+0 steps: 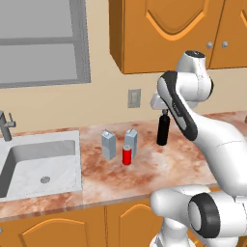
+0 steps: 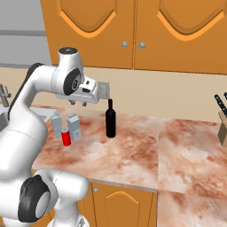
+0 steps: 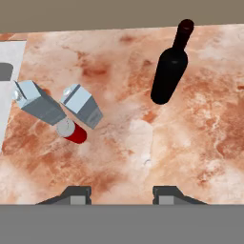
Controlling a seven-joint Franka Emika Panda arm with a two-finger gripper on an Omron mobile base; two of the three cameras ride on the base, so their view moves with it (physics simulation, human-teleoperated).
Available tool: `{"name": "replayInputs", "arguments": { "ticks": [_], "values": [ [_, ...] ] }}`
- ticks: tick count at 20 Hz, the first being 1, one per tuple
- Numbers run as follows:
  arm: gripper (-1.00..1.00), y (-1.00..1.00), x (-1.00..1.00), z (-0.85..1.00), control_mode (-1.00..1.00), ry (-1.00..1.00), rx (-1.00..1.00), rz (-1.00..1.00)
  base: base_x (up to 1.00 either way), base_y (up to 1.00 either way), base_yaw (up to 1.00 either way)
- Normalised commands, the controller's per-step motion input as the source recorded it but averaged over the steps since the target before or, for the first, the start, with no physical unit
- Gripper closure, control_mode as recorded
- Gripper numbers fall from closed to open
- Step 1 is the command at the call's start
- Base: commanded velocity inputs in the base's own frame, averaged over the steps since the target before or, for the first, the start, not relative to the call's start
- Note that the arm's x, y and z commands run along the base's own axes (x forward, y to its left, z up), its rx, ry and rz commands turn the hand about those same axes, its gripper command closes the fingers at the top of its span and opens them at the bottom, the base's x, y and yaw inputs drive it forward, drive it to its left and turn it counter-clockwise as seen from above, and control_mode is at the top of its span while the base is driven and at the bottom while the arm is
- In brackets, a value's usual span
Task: Move the drinks to the dining counter.
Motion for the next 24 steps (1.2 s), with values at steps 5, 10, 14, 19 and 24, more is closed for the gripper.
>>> {"name": "replayInputs", "arguments": {
  "ticks": [5, 10, 14, 19, 24],
  "values": [
    [-1.00, 0.33, -0.17, -0.08, -1.00, 0.00, 0.01, 0.00, 0.00, 0.00, 0.00],
    [-1.00, 0.18, -0.11, -0.13, -1.00, 0.00, 0.11, 0.00, 0.00, 0.00, 0.00],
    [-1.00, 0.22, -0.26, 0.00, -1.00, -0.03, -0.03, 0.01, 0.00, 0.00, 0.00],
    [-1.00, 0.37, -0.23, 0.00, -1.00, -0.12, -0.14, 0.09, 0.00, 0.00, 0.00],
    [-1.00, 0.57, -0.13, 0.00, -1.00, -0.02, -0.16, 0.19, 0.00, 0.00, 0.00]
  ]
}}
